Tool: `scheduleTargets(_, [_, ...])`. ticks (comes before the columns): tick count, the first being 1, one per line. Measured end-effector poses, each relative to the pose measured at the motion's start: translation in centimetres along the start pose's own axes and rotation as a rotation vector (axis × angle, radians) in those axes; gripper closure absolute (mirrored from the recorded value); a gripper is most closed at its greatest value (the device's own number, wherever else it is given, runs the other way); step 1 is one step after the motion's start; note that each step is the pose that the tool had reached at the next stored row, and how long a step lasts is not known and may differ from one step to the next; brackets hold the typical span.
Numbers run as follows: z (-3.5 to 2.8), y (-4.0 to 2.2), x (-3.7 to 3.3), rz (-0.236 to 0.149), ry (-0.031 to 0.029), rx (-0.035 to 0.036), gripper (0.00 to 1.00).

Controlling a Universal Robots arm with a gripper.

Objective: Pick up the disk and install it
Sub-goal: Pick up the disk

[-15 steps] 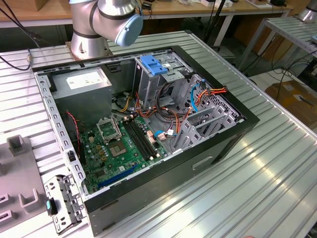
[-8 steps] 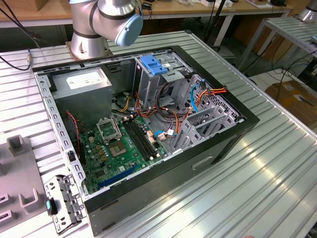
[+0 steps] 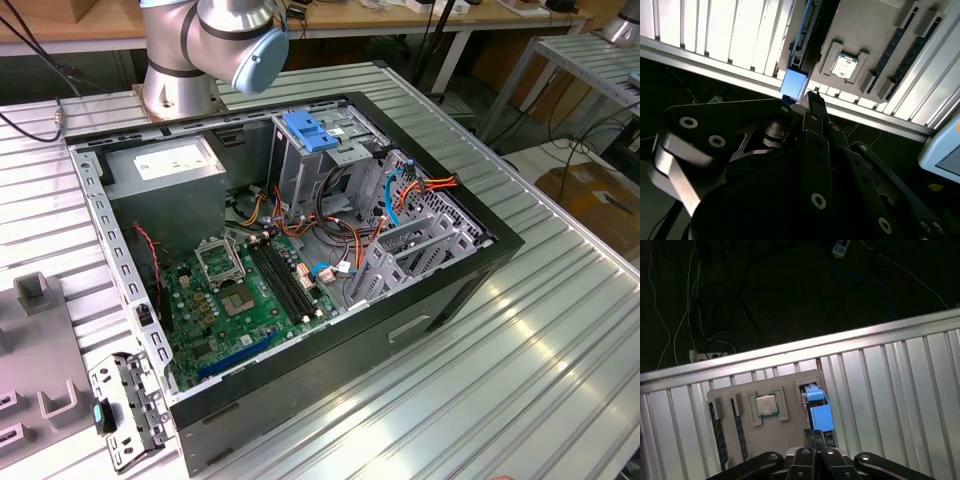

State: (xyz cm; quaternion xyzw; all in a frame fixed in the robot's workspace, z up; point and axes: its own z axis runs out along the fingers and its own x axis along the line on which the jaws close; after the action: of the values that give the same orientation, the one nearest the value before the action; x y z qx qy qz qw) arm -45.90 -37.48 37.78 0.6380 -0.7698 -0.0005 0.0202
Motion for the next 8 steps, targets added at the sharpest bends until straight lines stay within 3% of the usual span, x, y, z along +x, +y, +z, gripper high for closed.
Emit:
scheduleTargets(5, [0.01,0.0,0.0,-0.122,0.0032,0.0037,0.89])
scheduleTargets(7, [0.01,0.0,0.0,-0.19,0.0051,0.0057,0.89])
scheduleTargets(8, [0.01,0.0,0.0,-0.196,0.0051,0.0059,0.89])
